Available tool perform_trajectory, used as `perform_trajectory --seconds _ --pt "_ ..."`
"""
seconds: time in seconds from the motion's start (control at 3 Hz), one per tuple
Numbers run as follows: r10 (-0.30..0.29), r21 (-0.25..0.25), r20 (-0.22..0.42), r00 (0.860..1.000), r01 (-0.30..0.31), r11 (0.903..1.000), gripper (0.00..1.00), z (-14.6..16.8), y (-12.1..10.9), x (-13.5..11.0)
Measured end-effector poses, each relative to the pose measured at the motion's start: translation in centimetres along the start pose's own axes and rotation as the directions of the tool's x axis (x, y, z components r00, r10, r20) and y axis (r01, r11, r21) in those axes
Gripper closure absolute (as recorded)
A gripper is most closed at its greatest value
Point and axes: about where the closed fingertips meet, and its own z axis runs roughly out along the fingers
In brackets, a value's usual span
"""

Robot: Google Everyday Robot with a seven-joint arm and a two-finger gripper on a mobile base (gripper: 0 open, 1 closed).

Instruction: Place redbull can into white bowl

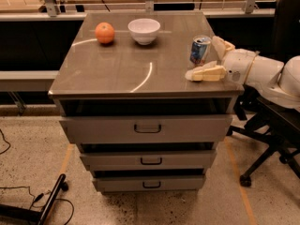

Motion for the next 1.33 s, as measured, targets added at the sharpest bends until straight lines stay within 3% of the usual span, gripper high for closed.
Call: perform_trajectory --seconds 0.33,0.67,1.33 --pt "0.000 -0.016 -0.023 1.000 0.000 0.9999 0.00 1.1 -0.2 0.3" --pt "0.003 -0.030 -0.054 0.999 -0.004 0.9995 0.18 1.9 -0.3 0.5" --pt "0.004 -0.050 -0.077 0.997 -0.008 0.9987 0.65 2.6 -0.2 0.7"
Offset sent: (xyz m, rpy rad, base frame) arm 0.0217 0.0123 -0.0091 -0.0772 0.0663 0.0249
